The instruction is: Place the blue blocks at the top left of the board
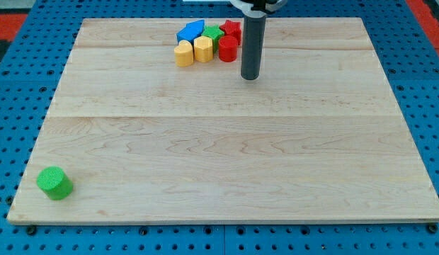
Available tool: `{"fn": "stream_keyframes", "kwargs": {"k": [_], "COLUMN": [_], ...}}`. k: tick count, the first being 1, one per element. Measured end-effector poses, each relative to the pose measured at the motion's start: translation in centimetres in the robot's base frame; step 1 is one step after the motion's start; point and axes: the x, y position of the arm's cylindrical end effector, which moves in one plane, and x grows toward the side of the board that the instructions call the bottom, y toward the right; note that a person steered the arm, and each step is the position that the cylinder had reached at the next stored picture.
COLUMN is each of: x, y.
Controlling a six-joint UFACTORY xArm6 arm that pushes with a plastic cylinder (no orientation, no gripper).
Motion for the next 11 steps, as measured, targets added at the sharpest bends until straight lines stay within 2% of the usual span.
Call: {"fn": "stream_keyframes", "kwargs": {"k": [2, 3, 4, 5, 6, 7, 9, 11], "x": [-0.9, 1.7, 3.0, 2.5, 0.6, 0.4, -0.9, -1.4], "y": [0.0, -0.2, -7.1, -18.6, -23.6, -22.2, -15.1, -5.1]}}
